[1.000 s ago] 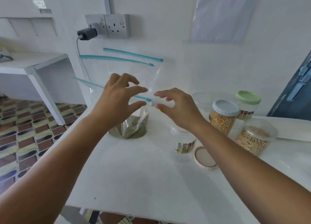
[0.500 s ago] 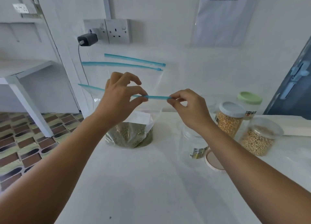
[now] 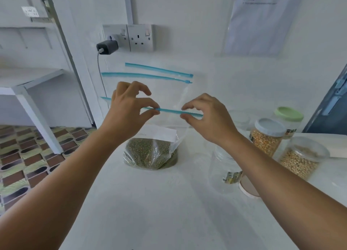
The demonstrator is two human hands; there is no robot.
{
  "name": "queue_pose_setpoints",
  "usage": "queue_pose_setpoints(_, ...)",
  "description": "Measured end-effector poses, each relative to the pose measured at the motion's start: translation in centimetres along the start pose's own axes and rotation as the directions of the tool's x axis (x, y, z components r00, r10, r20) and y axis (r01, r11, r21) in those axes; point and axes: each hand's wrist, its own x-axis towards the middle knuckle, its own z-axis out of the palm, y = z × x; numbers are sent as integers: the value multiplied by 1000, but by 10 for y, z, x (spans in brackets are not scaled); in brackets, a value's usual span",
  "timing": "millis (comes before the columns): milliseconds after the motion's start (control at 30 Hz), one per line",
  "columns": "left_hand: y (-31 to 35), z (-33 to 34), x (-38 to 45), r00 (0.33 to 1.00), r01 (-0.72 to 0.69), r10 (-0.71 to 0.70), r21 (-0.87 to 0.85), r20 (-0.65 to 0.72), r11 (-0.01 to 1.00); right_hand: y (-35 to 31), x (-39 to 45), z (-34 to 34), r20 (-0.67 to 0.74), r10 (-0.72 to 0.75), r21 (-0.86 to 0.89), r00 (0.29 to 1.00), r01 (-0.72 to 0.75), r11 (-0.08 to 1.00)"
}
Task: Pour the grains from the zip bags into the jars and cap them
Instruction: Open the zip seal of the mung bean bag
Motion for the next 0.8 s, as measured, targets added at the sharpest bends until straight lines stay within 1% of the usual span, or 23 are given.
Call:
queue_pose_setpoints(100,10,1,5,1000,-23,23,-11,14,1000,-20,14,5,47,-117,-110,992,122,987)
queue_pose_setpoints(167,8,-2,6,1000,-21,21,2,24,1000,-26,19,7,58,-142,-98,988,147,984)
queue_pose_setpoints(233,-4,-10,2,1000,-1,0,30,21,1000,-23,20,7,65,-101,-63,993,105,992)
queue_pose_setpoints(367,-45,-31,-9,993,91,-83,92,-82,992,-7,14,2,86,48,7,995,-49,999)
queue_pose_setpoints(433,-60,-39,-12,988,132,-121,115,-99,985,-3,11,1,99,104,48,990,-109,993)
queue_pose_setpoints(500,-67,-39,-15,988,133,-123,124,-89,983,-5,10,3,106,123,60,987,-129,990)
queue_pose_setpoints(567,-65,-35,-19,986,141,-128,115,-108,983,-8,9,4,108,132,42,985,-137,990)
queue_pose_setpoints(600,-59,-34,-21,980,168,-154,104,-126,980,-9,8,5,109,144,47,984,-150,988)
queue_pose_setpoints(667,-38,-32,-27,954,282,-274,49,-122,958,-9,7,6,120,169,78,978,-179,981)
queue_pose_setpoints(733,-10,-28,-39,903,418,-424,-74,-76,905,-8,5,6,139,183,112,973,-199,974)
queue_pose_setpoints(800,20,-20,-49,849,515,-528,-209,-9,832,-8,5,6,158,186,145,970,-209,967)
